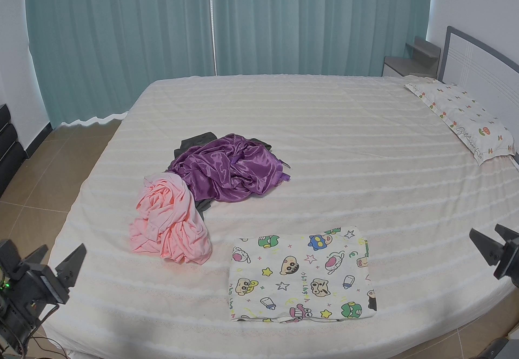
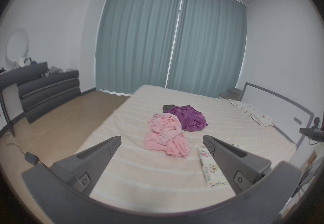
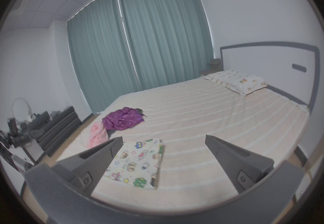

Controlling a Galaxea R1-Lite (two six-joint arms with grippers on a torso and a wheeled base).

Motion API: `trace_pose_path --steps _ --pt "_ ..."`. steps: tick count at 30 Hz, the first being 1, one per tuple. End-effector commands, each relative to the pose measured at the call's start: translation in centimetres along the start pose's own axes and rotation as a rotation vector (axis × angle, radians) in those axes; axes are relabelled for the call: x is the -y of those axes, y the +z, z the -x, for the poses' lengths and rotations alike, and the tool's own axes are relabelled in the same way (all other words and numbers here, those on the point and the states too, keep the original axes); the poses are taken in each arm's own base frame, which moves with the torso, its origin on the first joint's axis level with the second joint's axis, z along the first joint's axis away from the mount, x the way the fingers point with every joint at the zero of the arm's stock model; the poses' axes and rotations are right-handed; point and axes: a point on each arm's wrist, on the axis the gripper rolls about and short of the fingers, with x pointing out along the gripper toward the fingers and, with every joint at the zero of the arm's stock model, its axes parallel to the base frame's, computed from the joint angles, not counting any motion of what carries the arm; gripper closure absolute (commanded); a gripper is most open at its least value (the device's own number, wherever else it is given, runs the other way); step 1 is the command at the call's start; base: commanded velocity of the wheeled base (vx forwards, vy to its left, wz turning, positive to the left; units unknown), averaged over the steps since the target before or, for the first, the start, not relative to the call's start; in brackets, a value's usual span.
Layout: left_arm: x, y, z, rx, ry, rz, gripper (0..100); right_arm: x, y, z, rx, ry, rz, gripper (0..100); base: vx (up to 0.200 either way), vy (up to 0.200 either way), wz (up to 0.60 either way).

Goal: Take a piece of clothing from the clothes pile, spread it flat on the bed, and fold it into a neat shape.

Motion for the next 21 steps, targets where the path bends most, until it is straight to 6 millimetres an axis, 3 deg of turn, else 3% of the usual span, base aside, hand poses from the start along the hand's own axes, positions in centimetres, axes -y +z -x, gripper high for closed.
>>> trace_pose_path --steps 1,10,16,21 --pt "-3.4 -0.1 6.5 0.237 0.171 -0.017 0 1.5 -3.5 5.1 0.1 -0.169 0.12 0 0.0 0.0 0.0" --pt "-3.9 -1.9 8.4 0.287 0.335 -0.083 0 2.3 -7.4 7.1 0.177 -0.134 0.266 0 0.0 0.0 0.0" --pt "-3.9 -3.1 9.2 0.313 0.42 -0.137 0 2.6 -9.4 6.1 0.133 -0.16 0.284 0 0.0 0.0 0.0" --pt "-4.3 -5.9 8.2 0.297 0.381 -0.178 0 2.7 -9.6 5.9 0.14 -0.154 0.25 0 0.0 0.0 0.0"
